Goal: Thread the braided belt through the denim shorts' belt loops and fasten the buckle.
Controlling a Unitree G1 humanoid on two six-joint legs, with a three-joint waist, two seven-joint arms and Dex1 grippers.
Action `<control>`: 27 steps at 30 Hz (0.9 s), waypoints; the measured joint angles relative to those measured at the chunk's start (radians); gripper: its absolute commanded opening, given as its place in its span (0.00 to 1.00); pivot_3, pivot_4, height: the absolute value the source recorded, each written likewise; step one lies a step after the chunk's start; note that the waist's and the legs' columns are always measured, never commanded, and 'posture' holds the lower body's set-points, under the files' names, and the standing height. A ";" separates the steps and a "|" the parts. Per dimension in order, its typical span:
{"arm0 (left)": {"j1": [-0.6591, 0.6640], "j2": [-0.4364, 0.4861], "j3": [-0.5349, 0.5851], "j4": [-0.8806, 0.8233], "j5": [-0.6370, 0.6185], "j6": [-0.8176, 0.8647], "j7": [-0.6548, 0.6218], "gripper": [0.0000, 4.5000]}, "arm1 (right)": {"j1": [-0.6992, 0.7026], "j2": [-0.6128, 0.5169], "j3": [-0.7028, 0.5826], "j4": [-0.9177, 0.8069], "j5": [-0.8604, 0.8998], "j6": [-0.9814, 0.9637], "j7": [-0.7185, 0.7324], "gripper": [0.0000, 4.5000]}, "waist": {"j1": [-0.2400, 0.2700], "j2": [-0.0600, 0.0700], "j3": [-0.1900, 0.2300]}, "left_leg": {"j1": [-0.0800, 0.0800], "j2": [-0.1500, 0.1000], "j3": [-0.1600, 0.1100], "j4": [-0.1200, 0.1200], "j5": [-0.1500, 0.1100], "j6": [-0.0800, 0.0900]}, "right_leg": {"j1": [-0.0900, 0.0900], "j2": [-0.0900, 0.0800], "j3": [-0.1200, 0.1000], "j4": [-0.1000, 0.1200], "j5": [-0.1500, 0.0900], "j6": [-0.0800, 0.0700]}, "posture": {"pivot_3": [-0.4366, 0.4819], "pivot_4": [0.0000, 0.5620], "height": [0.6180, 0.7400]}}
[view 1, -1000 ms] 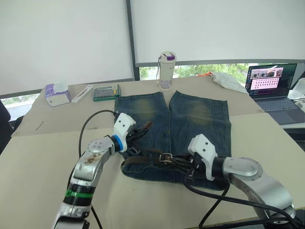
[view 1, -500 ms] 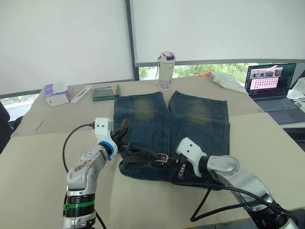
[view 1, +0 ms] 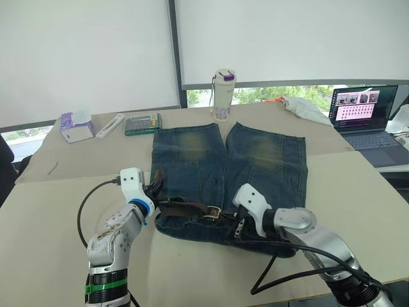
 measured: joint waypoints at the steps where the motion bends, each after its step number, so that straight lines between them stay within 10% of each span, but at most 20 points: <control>1: 0.000 -0.003 -0.001 0.000 -0.003 0.001 0.005 0.00 | 0.000 -0.001 0.000 0.000 0.000 0.000 0.000 0.01 | 0.000 0.000 0.000 | 0.000 0.000 0.000 0.000 0.000 0.000 | 0.000 0.000 0.000 0.000 0.000 0.000 | 0.48 0.27 1.00; 27: 0.001 -0.007 -0.017 -0.027 -0.046 0.017 0.065 0.00 | -0.084 0.045 0.058 0.086 -0.021 -0.006 0.018 0.01 | -0.001 0.000 0.000 | 0.000 0.000 0.000 0.000 0.000 0.000 | 0.000 0.000 0.000 0.000 0.000 0.000 | 0.48 0.27 1.00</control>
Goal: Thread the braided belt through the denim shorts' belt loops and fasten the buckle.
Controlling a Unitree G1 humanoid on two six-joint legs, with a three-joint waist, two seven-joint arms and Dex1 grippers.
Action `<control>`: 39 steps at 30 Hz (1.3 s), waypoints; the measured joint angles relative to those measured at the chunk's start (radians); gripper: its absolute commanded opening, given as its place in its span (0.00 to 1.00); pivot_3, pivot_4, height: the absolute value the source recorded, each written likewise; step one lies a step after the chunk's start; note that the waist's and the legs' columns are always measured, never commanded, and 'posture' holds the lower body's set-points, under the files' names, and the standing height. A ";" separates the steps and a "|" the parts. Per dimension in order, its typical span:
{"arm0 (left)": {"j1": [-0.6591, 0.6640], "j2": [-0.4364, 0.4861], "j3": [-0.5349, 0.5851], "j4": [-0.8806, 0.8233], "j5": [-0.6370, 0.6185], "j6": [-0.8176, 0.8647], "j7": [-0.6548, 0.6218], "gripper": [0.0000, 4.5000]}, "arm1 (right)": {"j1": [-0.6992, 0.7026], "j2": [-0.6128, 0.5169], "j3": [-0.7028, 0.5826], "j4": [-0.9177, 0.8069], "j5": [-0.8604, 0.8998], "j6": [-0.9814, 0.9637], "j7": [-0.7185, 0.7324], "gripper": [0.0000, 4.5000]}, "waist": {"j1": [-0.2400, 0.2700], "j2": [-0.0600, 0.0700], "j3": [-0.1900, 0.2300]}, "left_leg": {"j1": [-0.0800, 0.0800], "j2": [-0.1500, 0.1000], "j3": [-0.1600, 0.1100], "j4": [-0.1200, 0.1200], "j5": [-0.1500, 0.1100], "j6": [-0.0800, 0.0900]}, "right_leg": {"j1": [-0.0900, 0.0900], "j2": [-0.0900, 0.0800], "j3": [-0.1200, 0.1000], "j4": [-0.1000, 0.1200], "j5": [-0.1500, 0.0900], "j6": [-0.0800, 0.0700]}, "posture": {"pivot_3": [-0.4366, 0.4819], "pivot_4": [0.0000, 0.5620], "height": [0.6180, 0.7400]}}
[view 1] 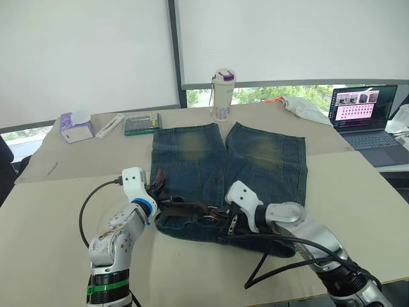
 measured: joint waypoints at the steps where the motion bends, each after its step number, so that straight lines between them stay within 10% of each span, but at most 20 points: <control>1: 0.000 0.000 0.000 0.000 -0.001 0.000 0.001 0.00 | -0.001 0.004 0.004 0.006 -0.001 -0.003 0.000 0.01 | 0.000 0.000 0.000 | 0.000 0.000 0.000 0.000 0.000 0.000 | 0.000 0.000 0.000 0.000 0.000 0.000 | 0.48 0.27 1.00; 28: -0.013 -0.018 0.073 0.028 -0.082 0.000 0.111 0.00 | -0.071 0.043 0.090 0.221 -0.097 -0.197 0.123 0.01 | -0.006 -0.001 -0.006 | 0.003 0.001 0.000 -0.001 -0.001 -0.002 | 0.001 0.001 0.000 0.000 0.000 0.000 | 0.48 0.27 1.00; 39: -0.013 -0.017 0.070 0.041 -0.093 0.000 0.119 0.00 | 0.036 0.107 -0.064 0.230 0.035 -0.190 0.132 0.01 | -0.004 -0.002 -0.006 | 0.002 0.001 0.000 -0.001 -0.001 -0.002 | 0.000 0.001 0.001 0.000 0.000 0.000 | 0.48 0.27 1.00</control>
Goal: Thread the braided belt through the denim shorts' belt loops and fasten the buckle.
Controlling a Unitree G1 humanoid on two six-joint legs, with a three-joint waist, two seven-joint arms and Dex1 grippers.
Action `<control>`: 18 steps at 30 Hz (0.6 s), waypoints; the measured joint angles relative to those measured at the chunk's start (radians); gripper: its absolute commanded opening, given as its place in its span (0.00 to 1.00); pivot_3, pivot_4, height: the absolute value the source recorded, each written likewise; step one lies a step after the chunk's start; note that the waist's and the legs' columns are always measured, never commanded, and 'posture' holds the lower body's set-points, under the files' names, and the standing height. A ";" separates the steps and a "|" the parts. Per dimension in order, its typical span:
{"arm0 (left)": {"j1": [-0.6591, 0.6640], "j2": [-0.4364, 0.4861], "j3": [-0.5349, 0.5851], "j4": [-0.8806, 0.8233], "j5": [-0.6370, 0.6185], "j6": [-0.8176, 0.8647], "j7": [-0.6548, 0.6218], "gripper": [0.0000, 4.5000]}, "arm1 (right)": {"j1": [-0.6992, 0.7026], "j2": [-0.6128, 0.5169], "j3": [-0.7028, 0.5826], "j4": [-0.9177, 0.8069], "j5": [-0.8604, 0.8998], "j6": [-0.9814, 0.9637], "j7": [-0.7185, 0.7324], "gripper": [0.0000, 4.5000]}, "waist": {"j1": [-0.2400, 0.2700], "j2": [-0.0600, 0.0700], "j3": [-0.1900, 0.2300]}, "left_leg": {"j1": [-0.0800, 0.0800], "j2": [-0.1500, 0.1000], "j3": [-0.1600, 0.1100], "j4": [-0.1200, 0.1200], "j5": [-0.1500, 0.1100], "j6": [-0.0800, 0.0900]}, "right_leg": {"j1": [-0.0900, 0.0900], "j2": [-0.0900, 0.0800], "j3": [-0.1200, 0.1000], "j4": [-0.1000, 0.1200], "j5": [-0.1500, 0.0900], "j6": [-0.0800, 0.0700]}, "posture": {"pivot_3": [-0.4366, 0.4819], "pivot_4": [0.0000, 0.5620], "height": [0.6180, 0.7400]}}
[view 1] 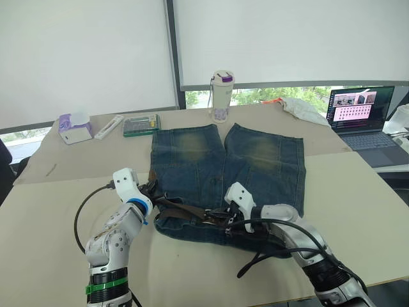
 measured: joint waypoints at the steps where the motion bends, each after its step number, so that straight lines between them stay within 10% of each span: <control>1: 0.000 0.000 0.000 0.001 0.000 0.000 0.000 0.00 | 0.007 0.004 0.000 -0.002 0.005 0.001 0.000 0.01 | 0.000 0.000 0.000 | 0.000 0.000 0.000 0.000 0.000 0.000 | 0.000 0.000 0.000 0.000 0.000 0.000 | 0.48 0.27 1.00; 18: -0.035 0.002 0.011 0.007 -0.016 0.000 -0.002 0.00 | -0.014 0.006 0.061 0.059 -0.057 -0.072 0.010 0.01 | -0.003 -0.003 -0.008 | 0.003 0.000 0.000 0.000 0.000 0.000 | 0.002 0.000 0.000 0.000 0.000 0.000 | 0.48 0.27 1.00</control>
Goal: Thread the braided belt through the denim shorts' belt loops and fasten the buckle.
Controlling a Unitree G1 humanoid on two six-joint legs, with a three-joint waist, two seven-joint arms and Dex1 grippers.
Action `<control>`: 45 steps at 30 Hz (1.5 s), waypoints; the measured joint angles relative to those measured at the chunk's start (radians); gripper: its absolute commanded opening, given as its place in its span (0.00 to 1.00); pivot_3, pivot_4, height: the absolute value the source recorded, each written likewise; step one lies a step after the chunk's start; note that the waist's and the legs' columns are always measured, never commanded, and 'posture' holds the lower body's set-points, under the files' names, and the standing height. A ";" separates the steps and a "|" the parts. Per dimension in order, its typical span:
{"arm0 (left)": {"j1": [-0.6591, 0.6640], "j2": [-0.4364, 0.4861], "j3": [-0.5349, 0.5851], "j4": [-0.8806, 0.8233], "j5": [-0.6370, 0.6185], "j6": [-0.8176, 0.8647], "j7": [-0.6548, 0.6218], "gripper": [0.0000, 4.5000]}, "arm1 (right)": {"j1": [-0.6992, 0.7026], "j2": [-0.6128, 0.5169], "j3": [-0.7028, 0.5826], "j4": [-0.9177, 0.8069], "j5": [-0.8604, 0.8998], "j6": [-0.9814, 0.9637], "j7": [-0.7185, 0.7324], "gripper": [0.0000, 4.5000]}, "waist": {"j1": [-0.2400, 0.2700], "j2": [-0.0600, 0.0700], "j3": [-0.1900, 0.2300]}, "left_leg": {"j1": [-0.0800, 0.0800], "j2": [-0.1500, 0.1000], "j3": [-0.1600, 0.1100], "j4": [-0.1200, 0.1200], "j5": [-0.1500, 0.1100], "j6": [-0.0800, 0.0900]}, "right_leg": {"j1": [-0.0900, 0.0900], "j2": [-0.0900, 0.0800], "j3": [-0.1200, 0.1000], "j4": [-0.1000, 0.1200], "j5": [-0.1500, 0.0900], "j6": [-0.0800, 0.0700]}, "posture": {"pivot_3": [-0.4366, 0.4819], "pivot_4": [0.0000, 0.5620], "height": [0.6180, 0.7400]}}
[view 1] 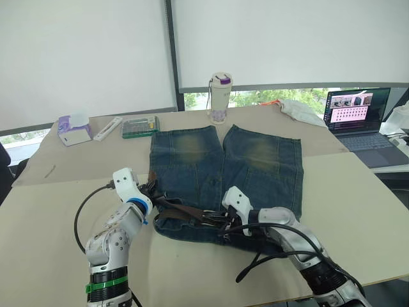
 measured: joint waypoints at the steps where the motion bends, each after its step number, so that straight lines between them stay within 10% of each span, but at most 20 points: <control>1: -0.013 -0.001 0.004 0.000 -0.013 0.000 -0.003 0.00 | -0.004 0.000 0.004 0.005 0.000 0.000 0.003 0.01 | 0.000 0.000 -0.001 | 0.000 0.000 0.000 0.000 0.000 0.000 | 0.000 0.000 0.000 0.000 0.000 0.000 | 0.48 0.27 1.00; 18: -0.259 -0.056 -0.170 0.065 -0.341 0.219 -0.267 0.00 | -0.022 -0.006 0.018 0.013 -0.002 0.031 0.009 0.01 | -0.005 0.002 -0.006 | 0.002 -0.001 0.000 0.000 -0.001 0.000 | 0.003 0.000 0.000 -0.001 -0.001 0.001 | 0.48 0.27 1.00; 30: -0.464 -0.191 -0.328 0.375 -0.233 0.146 -0.471 0.00 | 0.024 -0.022 0.002 -0.027 -0.001 0.032 -0.037 0.01 | 0.007 0.004 -0.007 | 0.006 -0.002 -0.001 0.001 -0.002 0.003 | 0.012 -0.001 -0.002 -0.009 -0.002 0.002 | 0.48 0.27 1.00; 32: -0.480 -0.192 -0.354 0.396 -0.182 0.124 -0.482 0.18 | 0.032 -0.019 0.002 -0.030 -0.001 0.032 -0.046 0.00 | 0.006 0.004 -0.006 | 0.010 -0.002 -0.002 -0.001 -0.003 0.004 | 0.017 -0.001 -0.002 -0.012 -0.002 0.003 | 0.48 0.27 1.00; 38: -0.478 -0.147 -0.367 0.375 -0.159 0.132 -0.533 0.59 | 0.047 0.007 0.014 -0.046 -0.003 0.032 -0.083 0.00 | -0.007 0.005 -0.007 | 0.010 -0.001 -0.002 -0.001 -0.003 0.003 | 0.017 0.000 -0.002 -0.012 -0.003 0.004 | 0.48 0.27 1.00; 42: -0.426 0.027 -0.219 0.333 -0.250 0.255 -0.525 0.59 | 0.049 0.020 0.022 -0.050 -0.001 0.032 -0.090 0.00 | -0.029 0.009 -0.007 | 0.011 0.000 -0.002 -0.006 -0.003 0.002 | 0.013 0.001 0.000 -0.010 -0.004 0.005 | 0.48 0.27 1.00; 45: -0.378 0.140 -0.137 0.296 -0.274 0.297 -0.531 0.41 | 0.049 0.015 0.016 -0.051 -0.001 0.032 -0.089 0.00 | -0.022 0.007 -0.007 | 0.012 0.000 -0.002 -0.007 -0.003 0.002 | 0.013 0.000 -0.001 -0.010 -0.004 0.004 | 0.48 0.27 1.00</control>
